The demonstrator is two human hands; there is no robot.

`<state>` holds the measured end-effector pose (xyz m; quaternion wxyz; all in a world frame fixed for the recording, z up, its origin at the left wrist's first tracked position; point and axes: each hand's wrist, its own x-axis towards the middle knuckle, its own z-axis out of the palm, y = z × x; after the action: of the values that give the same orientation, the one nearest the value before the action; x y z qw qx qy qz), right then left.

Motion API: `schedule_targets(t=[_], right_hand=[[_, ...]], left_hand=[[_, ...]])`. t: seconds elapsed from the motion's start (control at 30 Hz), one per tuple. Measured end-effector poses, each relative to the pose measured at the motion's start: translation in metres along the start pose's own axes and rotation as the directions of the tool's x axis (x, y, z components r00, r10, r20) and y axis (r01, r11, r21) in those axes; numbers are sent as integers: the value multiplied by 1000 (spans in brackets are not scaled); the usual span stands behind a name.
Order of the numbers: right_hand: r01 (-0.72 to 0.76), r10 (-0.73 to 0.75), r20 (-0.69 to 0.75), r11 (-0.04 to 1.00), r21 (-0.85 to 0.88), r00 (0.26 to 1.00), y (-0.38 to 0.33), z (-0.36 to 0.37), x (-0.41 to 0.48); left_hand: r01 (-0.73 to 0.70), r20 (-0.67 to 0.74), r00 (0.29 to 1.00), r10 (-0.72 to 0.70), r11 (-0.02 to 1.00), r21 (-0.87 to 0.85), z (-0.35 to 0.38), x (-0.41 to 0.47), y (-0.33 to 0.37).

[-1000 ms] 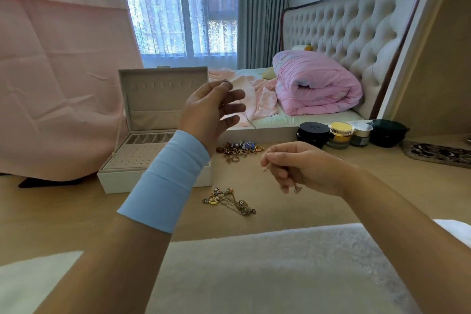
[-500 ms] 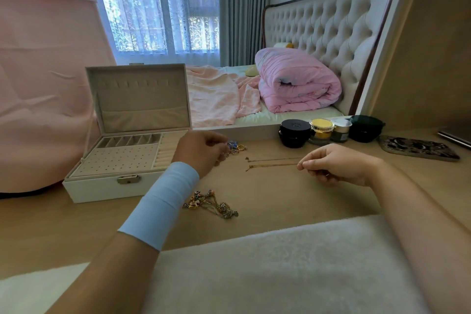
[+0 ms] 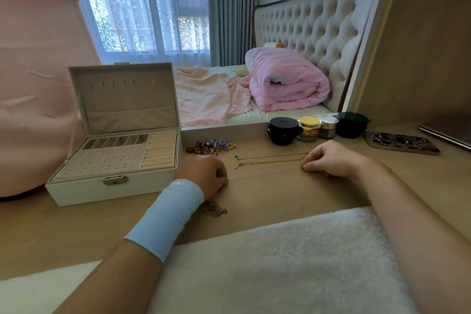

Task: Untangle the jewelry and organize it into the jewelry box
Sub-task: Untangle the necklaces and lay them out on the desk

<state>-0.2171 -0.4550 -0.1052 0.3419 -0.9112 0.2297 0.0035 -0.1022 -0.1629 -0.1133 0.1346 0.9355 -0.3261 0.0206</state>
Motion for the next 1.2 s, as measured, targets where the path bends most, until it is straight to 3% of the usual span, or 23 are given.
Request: schedule_targets(t=[0.3, 0.43, 0.53, 0.6, 0.7, 1.2], right_hand=[[-17, 3, -39, 931, -364, 999, -22, 6, -6], [-38, -7, -90, 874, -484, 996, -31, 19, -15], [-10, 22, 16, 840, -543, 1000, -33, 33, -31], [13, 53, 99, 823, -568, 994, -27, 40, -44], [25, 54, 126, 833, -553, 991, -11, 43, -52], [-99, 88, -46, 895, -436, 995, 18, 41, -32]], left_hand=[[-46, 180, 984, 14, 984, 174, -6, -1, 9], [-136, 334, 938, 86, 982, 128, -10, -9, 30], [-111, 520, 853, 39, 988, 109, -8, -17, 40], [-102, 560, 828, 12, 986, 131, -3, -20, 40], [-97, 560, 828, 20, 989, 109, 8, -20, 39], [-131, 456, 886, 83, 988, 76, 30, 15, 49]])
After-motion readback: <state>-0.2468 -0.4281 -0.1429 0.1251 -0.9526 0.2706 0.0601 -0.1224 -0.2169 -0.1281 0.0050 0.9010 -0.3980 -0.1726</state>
